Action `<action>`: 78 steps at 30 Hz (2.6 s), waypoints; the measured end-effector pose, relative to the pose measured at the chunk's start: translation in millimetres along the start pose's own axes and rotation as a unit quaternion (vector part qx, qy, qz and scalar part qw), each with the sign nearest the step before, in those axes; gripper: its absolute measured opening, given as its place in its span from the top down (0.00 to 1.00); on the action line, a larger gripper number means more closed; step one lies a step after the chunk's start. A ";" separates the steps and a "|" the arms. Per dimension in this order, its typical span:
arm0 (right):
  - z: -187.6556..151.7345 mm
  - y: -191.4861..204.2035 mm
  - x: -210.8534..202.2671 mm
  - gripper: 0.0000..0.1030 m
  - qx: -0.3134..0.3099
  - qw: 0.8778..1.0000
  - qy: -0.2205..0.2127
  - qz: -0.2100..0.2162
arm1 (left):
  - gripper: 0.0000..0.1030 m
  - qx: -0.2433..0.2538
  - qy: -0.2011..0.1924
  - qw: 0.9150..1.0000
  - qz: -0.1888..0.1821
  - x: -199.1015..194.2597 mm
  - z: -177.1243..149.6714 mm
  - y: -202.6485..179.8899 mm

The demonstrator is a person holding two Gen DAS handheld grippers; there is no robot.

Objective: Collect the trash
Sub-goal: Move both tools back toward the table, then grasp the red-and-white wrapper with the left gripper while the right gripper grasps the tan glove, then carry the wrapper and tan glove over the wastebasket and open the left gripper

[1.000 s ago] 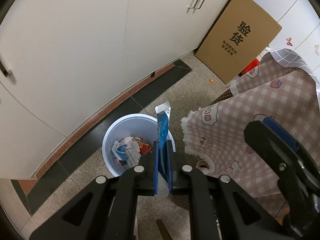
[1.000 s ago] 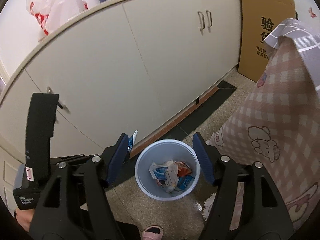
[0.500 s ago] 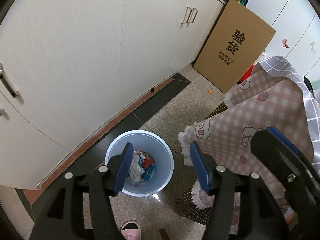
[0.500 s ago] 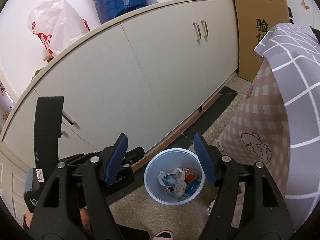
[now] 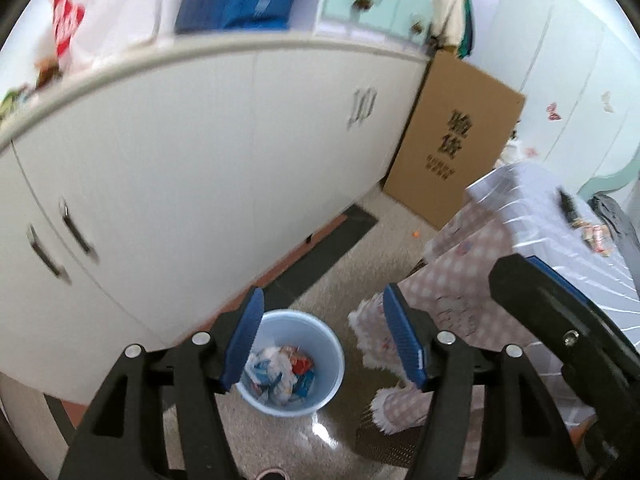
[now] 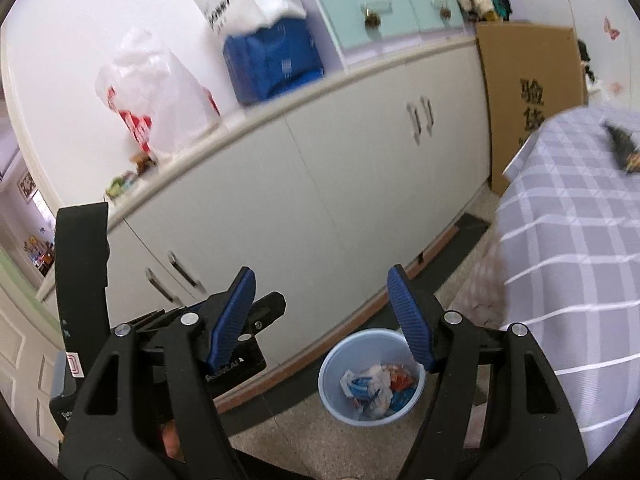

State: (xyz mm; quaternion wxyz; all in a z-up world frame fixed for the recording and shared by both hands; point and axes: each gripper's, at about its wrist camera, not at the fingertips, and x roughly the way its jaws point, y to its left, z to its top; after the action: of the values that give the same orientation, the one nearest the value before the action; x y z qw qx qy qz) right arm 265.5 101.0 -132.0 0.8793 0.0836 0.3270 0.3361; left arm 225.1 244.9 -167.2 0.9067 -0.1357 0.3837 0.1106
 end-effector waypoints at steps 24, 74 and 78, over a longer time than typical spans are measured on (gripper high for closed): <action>53.5 -267.8 -210.8 0.30 0.123 0.958 -0.114 -0.234 | 0.39 0.231 0.036 0.957 -0.172 17.6 35.6 -360.0; 117.5 -250.4 -153.7 0.97 0.058 0.981 -0.060 -0.172 | 1.00 0.155 -0.071 0.969 -0.178 -2.9 97.3 -293.9; 113.2 -191.4 -135.0 0.97 0.028 0.990 -0.048 -0.130 | 1.00 0.131 -0.076 0.976 -0.159 -21.6 93.7 -234.8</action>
State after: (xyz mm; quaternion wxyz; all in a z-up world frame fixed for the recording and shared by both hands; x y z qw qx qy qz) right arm 364.0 -123.4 -44.8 0.9275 0.0806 0.3017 0.2056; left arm 344.2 53.5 -50.9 0.9491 -0.0664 0.2982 -0.0763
